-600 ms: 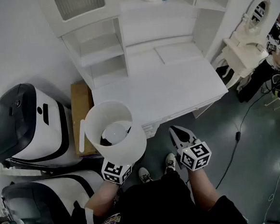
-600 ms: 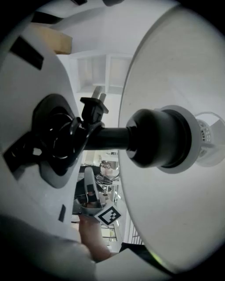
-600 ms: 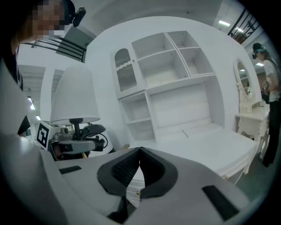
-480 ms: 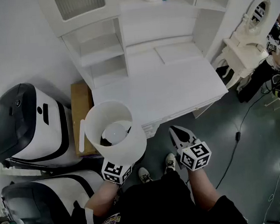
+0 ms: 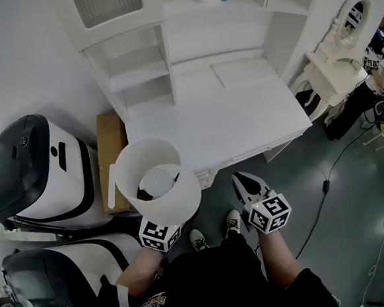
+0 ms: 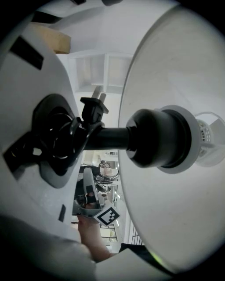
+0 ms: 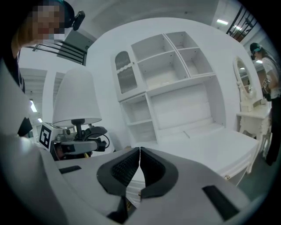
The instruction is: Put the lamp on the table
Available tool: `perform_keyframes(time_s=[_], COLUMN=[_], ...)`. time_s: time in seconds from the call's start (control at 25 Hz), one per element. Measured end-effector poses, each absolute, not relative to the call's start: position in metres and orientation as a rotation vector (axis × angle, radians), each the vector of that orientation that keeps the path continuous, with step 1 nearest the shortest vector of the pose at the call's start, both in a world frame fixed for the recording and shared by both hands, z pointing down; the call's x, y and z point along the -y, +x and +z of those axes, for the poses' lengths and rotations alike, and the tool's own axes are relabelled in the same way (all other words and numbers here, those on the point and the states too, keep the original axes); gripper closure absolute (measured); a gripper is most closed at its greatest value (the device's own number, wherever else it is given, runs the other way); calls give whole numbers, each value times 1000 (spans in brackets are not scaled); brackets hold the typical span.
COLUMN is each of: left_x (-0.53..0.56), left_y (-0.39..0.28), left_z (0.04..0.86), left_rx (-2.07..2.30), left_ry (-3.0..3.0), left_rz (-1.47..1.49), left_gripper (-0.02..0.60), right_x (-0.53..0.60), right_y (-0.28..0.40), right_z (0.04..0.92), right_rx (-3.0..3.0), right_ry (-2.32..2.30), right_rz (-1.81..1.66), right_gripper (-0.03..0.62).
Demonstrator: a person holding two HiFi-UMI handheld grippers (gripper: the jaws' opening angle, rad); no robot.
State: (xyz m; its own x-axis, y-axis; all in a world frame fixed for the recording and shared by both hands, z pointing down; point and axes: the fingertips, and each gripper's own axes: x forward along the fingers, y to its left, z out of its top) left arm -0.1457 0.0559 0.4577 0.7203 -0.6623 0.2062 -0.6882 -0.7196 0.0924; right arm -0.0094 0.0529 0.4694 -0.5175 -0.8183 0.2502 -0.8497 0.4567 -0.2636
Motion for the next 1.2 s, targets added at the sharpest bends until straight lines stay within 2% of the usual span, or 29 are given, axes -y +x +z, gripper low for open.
perform_keyframes(time_s=[1.2], left_x=[-61], left_y=[-143], left_z=[452], left_rx=[1074], left_ry=[2778], left_rz=[204], left_gripper=[469], right_x=[-57], right_y=[-4], right_z=[460], right_rx=[2597], right_ry=[1514], right_rz=[533], right_gripper=[568])
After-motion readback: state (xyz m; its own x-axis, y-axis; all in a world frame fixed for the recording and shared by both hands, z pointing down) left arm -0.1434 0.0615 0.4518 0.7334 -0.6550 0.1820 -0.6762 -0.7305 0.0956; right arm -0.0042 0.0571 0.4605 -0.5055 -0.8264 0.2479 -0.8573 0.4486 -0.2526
